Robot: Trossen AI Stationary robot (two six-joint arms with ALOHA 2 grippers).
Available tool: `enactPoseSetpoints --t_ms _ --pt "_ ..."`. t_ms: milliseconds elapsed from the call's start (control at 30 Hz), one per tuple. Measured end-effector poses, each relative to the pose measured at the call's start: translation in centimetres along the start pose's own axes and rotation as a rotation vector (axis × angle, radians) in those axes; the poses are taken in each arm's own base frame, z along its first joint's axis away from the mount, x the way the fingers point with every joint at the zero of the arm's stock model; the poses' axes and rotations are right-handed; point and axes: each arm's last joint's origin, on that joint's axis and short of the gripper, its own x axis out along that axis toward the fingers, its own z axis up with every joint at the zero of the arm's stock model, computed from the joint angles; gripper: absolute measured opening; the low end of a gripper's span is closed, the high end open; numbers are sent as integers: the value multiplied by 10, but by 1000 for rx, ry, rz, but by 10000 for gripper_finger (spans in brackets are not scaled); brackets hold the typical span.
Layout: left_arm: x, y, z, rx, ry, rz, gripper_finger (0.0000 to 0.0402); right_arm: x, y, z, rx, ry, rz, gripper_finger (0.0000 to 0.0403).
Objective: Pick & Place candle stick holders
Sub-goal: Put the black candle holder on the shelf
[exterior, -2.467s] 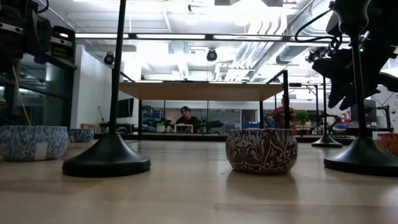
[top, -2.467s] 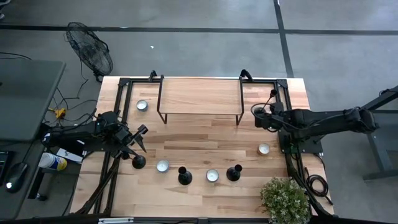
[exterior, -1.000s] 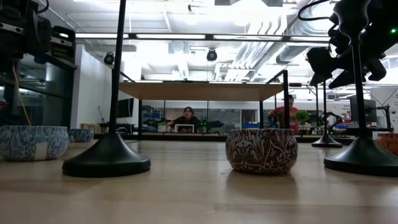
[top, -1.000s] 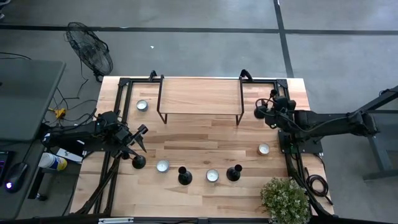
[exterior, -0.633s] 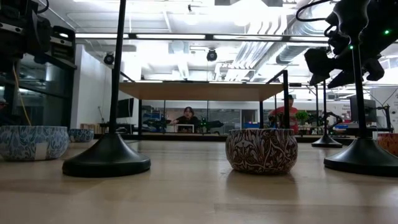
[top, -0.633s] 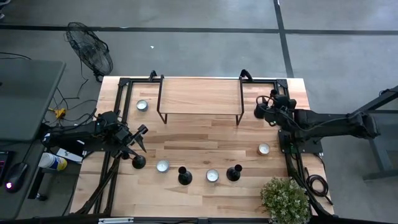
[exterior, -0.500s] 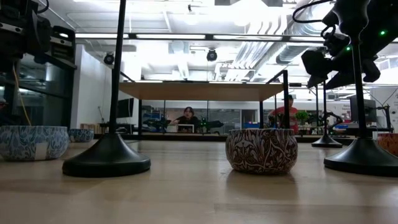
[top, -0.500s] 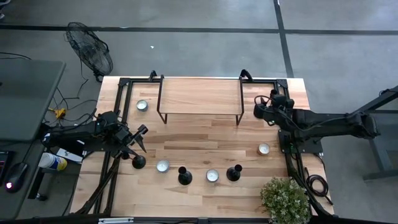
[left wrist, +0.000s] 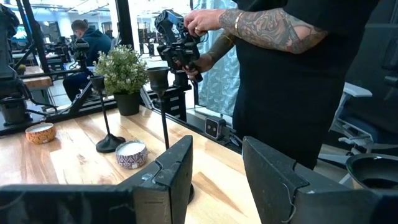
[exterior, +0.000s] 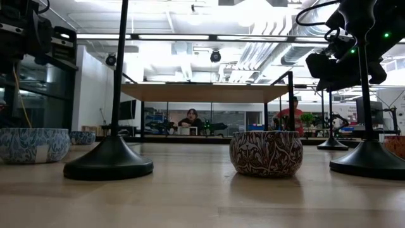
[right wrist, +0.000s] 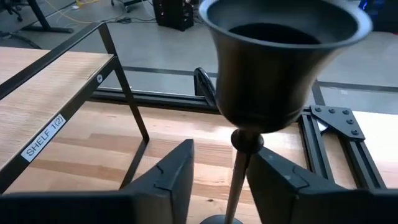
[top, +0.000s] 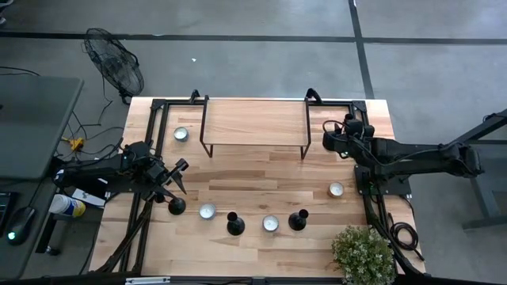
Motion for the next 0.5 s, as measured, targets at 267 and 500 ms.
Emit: enactPoseSetpoints --t_ms 267,500 --pt "0 0 0 0 0 0 137 0 0 1 0 -17 -15 69" --pt "0 0 0 0 0 1 137 0 -1 0 -4 -16 -16 16"
